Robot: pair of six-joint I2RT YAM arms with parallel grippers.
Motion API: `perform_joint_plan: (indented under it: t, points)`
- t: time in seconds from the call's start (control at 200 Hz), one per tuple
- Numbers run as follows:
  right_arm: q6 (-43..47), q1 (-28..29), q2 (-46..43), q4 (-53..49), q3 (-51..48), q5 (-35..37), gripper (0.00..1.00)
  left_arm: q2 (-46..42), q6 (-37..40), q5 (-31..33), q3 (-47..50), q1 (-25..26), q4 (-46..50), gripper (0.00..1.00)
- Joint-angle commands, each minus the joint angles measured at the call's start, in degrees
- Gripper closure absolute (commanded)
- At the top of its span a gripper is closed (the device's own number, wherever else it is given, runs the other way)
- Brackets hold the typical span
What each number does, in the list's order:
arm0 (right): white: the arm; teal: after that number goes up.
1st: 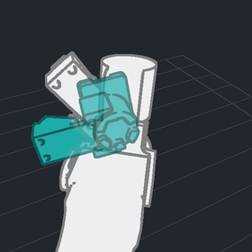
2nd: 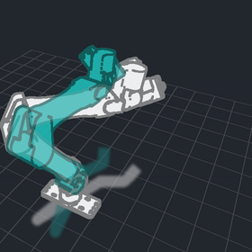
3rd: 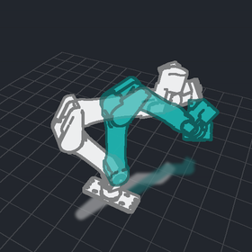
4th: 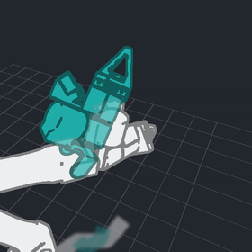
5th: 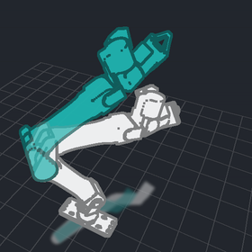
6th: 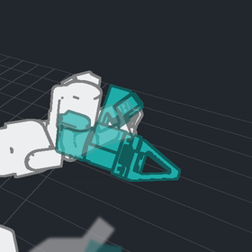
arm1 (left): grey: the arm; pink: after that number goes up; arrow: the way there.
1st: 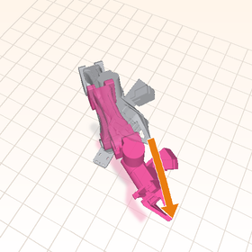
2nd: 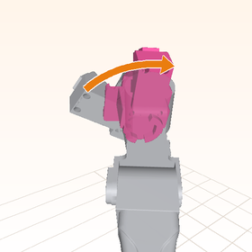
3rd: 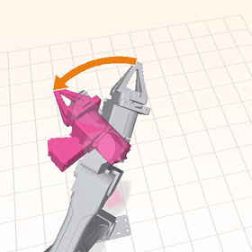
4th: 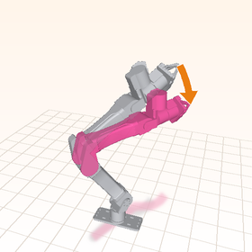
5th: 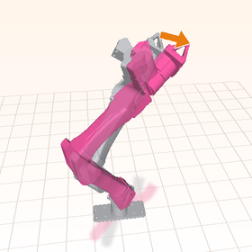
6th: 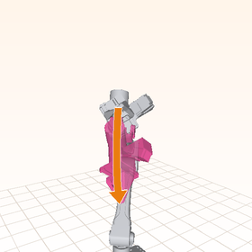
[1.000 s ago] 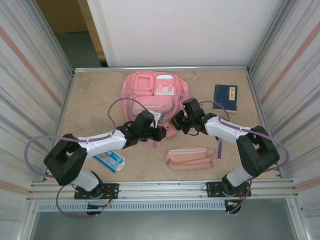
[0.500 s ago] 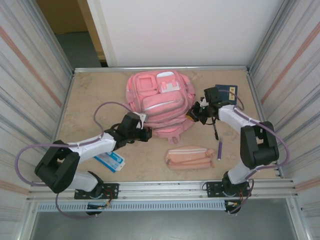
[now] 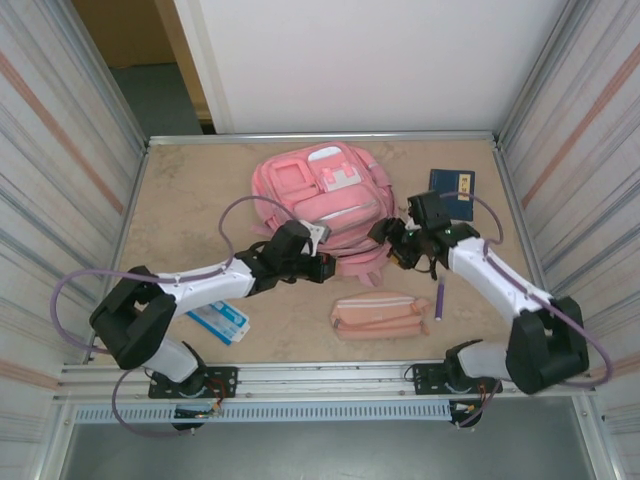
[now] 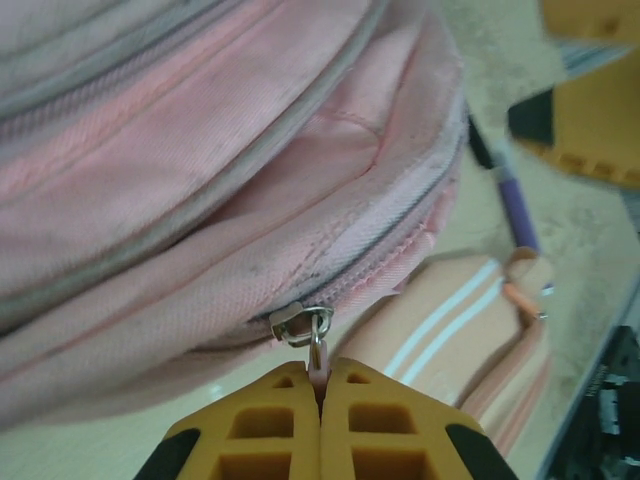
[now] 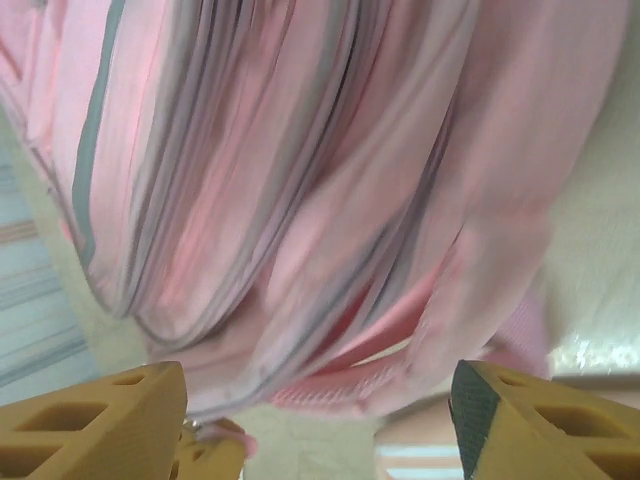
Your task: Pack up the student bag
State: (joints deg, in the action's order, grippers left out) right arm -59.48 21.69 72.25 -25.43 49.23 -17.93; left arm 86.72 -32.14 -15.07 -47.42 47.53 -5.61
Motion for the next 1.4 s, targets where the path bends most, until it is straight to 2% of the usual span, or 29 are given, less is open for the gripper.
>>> perform_joint_plan:
  t: [0.0,0.065,0.155,0.306,0.476,0.541,0.636,0.692,0.732,0.867,1.037,1.112,1.288,1.393]
  points:
    - [-11.3,3.6,-3.1,1.4,-3.2,7.5,0.30,0.9,1.6,-2.1,-3.3,1.8,-3.6,1.00]
    - [-15.6,6.2,-3.9,1.3,-3.7,11.7,0.29,1.9,0.0,-3.0,-3.4,2.0,-6.4,1.00]
    - [-17.0,9.5,-3.1,2.6,-3.8,17.7,0.27,3.5,-1.2,-4.8,-4.3,2.2,-7.4,1.00]
    - [-18.5,9.9,3.0,7.9,-2.8,12.0,0.34,5.3,-1.7,-6.1,-5.3,3.9,-6.9,1.00]
    - [-21.5,13.6,9.0,12.4,-2.6,9.7,0.39,4.5,0.0,-2.3,-4.4,7.6,-6.7,1.00]
    - [-22.3,14.2,10.4,14.0,-3.7,9.6,0.48,3.4,0.0,-1.4,-4.3,7.7,-5.4,1.00]
    - [-22.6,13.5,10.9,16.9,-5.8,9.0,0.75,0.4,2.1,2.1,-3.8,7.6,-3.0,1.00]
    - [-20.9,12.4,10.8,16.0,-5.5,8.4,0.93,-1.3,3.6,6.2,-2.7,7.6,-1.7,1.00]
    - [-19.6,11.6,10.6,15.1,-4.8,7.7,1.00,-2.3,4.6,8.8,-1.8,7.5,-0.5,1.00]
    - [-14.1,9.4,9.6,11.4,-0.5,2.9,1.00,-5.3,8.9,17.4,2.4,5.4,3.1,1.00]
    - [-10.5,6.9,8.4,7.2,4.5,-2.9,1.00,-7.5,8.4,12.8,8.2,-2.6,1.6,1.00]
    - [-10.5,5.2,7.7,7.3,5.4,-5.4,1.00,-8.5,9.0,11.9,9.7,-3.5,0.8,1.00]
    - [-10.3,1.4,6.3,6.9,7.7,-10.0,1.00,-8.7,10.4,16.6,11.5,-3.8,0.8,1.00]
    - [-9.7,0.1,5.9,6.8,9.1,-13.6,1.00,-7.6,10.8,18.5,13.1,-6.5,-0.6,1.00]
